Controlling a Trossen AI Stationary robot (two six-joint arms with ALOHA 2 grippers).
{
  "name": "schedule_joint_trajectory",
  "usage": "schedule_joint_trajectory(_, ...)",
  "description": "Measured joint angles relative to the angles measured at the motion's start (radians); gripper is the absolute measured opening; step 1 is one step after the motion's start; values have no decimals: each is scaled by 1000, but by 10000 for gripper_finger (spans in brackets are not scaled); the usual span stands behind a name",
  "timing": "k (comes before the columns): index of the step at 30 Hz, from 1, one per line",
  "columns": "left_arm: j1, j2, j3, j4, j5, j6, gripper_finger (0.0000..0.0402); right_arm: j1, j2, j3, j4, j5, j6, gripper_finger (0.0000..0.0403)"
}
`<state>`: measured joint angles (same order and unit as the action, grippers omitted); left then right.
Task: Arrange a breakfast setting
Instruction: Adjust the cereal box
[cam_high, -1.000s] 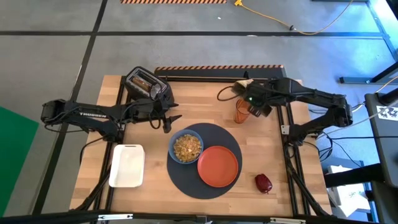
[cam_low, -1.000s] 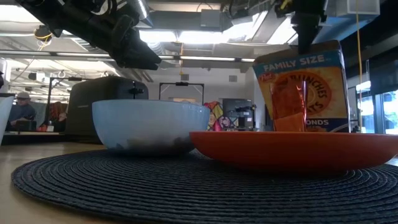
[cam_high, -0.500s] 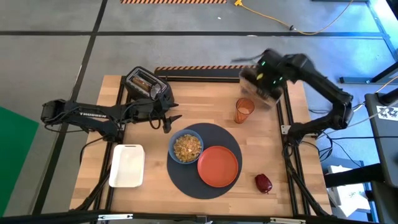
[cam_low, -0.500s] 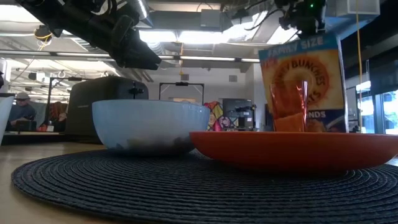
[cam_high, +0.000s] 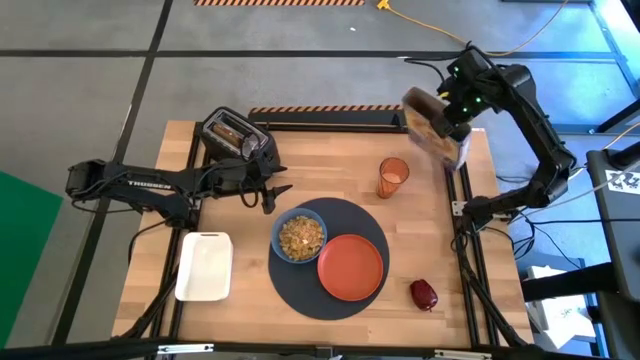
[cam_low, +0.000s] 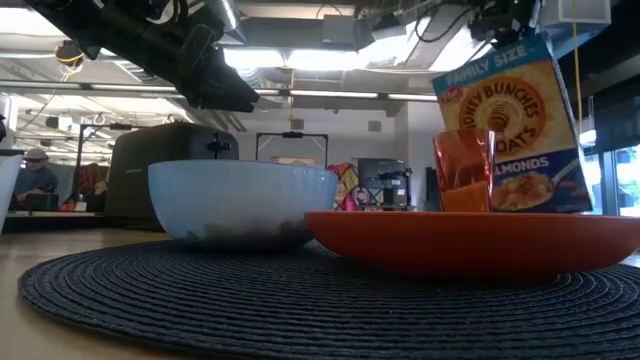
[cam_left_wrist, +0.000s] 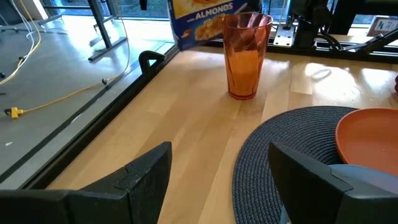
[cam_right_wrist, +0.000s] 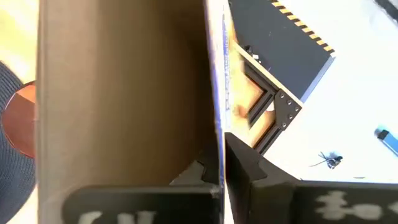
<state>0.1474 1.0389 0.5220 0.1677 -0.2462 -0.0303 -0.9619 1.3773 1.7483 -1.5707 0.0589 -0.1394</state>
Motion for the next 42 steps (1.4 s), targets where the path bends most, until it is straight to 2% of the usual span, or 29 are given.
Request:
schedule_joint_trajectory(11,0,0,0,-1,0,14,262,-2,2,-22,30,-16,2,0)
schedule_joint_trajectory(20,0,0,0,-3,1,14,262,-1,-1,-160,157,-11,41,0)
schedule_joint_trajectory(25,0,0,0,-7,3,14,262,-1,-2,-164,156,-15,39,0)
schedule_joint_trajectory(31,0,0,0,-8,1,14,262,-1,-2,-164,105,73,34,0)
schedule_joint_trajectory(34,0,0,0,-8,1,13,262,-1,-1,-165,105,79,29,1)
schedule_joint_trajectory(38,0,0,0,-8,1,13,262,-1,0,-166,110,79,15,19)
schedule_joint_trajectory(42,0,0,0,-8,0,13,262,-1,2,-167,121,79,7,62)
